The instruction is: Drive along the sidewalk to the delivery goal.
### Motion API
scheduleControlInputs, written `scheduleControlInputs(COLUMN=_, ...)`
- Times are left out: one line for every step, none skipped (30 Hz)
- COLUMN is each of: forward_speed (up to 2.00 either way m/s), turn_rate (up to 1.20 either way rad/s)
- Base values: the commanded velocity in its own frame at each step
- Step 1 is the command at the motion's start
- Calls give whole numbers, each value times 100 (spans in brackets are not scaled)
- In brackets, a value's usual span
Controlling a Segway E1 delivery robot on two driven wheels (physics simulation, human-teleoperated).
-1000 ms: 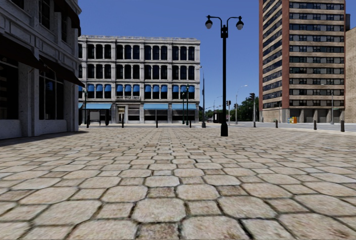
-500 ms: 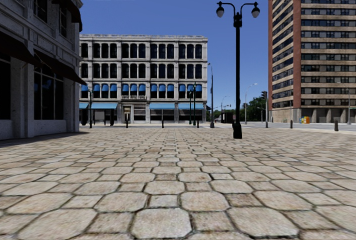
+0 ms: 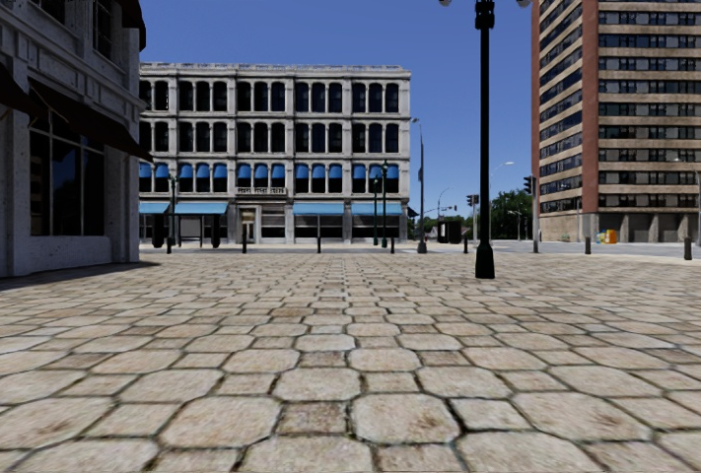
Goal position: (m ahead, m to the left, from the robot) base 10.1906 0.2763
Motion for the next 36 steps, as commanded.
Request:
scheduleControlInputs(forward_speed=200, turn_rate=0)
scheduleControlInputs(forward_speed=200, turn_rate=0)
scheduleControlInputs(forward_speed=200, turn_rate=0)
scheduleControlInputs(forward_speed=200, turn_rate=0)
scheduleControlInputs(forward_speed=200, turn_rate=0)
scheduleControlInputs(forward_speed=200, turn_rate=0)
scheduleControlInputs(forward_speed=200, turn_rate=0)
scheduleControlInputs(forward_speed=200, turn_rate=0)
scheduleControlInputs(forward_speed=200, turn_rate=0)
scheduleControlInputs(forward_speed=200, turn_rate=0)
scheduleControlInputs(forward_speed=200, turn_rate=0)
scheduleControlInputs(forward_speed=200, turn_rate=0)
scheduleControlInputs(forward_speed=200, turn_rate=0)
scheduleControlInputs(forward_speed=200, turn_rate=0)
scheduleControlInputs(forward_speed=200, turn_rate=0)
scheduleControlInputs(forward_speed=200, turn_rate=0)
scheduleControlInputs(forward_speed=200, turn_rate=0)
scheduleControlInputs(forward_speed=200, turn_rate=0)
scheduleControlInputs(forward_speed=200, turn_rate=0)
scheduleControlInputs(forward_speed=200, turn_rate=0)
scheduleControlInputs(forward_speed=200, turn_rate=0)
scheduleControlInputs(forward_speed=200, turn_rate=0)
scheduleControlInputs(forward_speed=200, turn_rate=0)
scheduleControlInputs(forward_speed=200, turn_rate=0)
scheduleControlInputs(forward_speed=200, turn_rate=0)
scheduleControlInputs(forward_speed=200, turn_rate=0)
scheduleControlInputs(forward_speed=200, turn_rate=0)
scheduleControlInputs(forward_speed=200, turn_rate=41)
scheduleControlInputs(forward_speed=200, turn_rate=60)
scheduleControlInputs(forward_speed=200, turn_rate=60)
scheduleControlInputs(forward_speed=200, turn_rate=60)
scheduleControlInputs(forward_speed=200, turn_rate=0)
scheduleControlInputs(forward_speed=200, turn_rate=0)
scheduleControlInputs(forward_speed=200, turn_rate=0)
scheduleControlInputs(forward_speed=200, turn_rate=0)
scheduleControlInputs(forward_speed=200, turn_rate=0)
